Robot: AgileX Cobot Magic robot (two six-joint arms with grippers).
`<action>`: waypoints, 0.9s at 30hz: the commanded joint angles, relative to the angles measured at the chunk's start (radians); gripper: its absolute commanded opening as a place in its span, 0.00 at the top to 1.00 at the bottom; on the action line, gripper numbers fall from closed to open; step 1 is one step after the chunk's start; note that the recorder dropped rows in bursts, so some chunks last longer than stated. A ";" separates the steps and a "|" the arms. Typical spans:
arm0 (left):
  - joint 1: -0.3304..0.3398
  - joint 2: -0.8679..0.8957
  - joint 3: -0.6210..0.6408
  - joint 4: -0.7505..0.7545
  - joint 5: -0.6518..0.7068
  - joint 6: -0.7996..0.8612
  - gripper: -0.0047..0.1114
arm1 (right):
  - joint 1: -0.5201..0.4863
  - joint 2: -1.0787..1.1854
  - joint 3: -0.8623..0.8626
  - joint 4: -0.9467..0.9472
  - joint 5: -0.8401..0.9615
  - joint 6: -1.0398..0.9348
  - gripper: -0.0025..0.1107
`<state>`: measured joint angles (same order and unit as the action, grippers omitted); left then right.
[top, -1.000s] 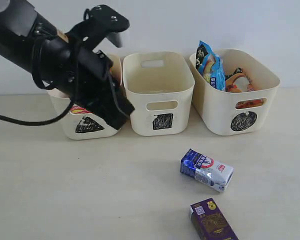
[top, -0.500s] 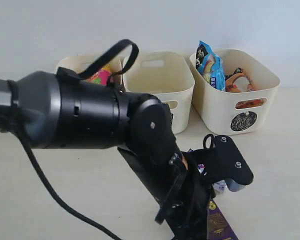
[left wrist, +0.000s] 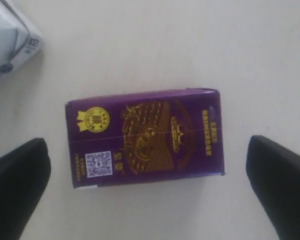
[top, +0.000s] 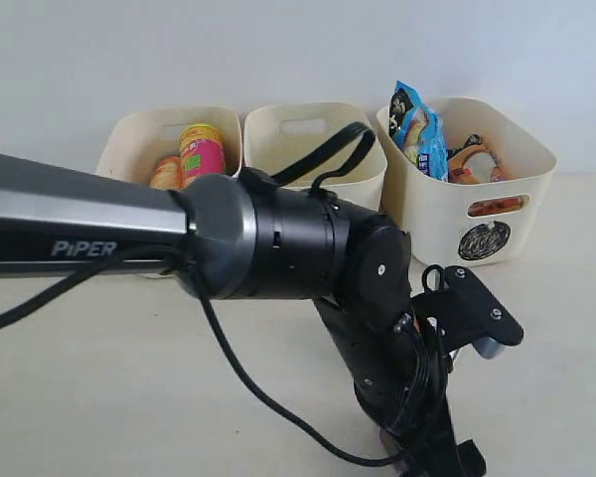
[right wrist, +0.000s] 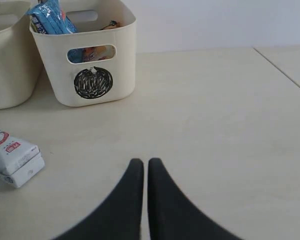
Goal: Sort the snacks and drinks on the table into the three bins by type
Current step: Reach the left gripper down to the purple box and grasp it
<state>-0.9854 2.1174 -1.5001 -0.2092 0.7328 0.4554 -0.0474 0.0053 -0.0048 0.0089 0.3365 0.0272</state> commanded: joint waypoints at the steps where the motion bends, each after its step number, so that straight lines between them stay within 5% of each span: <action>1: -0.005 0.035 -0.032 0.017 0.018 -0.036 0.02 | -0.003 -0.005 0.005 -0.001 -0.004 -0.001 0.98; 22: -0.005 0.121 -0.039 0.008 -0.045 -0.036 0.03 | -0.003 -0.005 0.005 -0.001 -0.004 -0.001 0.98; 25: -0.005 0.121 -0.039 0.008 -0.034 -0.027 0.21 | -0.003 -0.005 0.005 -0.001 -0.004 -0.001 0.98; 27: -0.005 0.121 -0.039 0.008 -0.009 -0.016 0.47 | -0.003 -0.005 0.005 -0.001 -0.004 -0.001 0.98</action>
<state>-0.9854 2.2270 -1.5406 -0.1994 0.6934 0.4311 -0.0474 0.0053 -0.0048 0.0089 0.3365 0.0272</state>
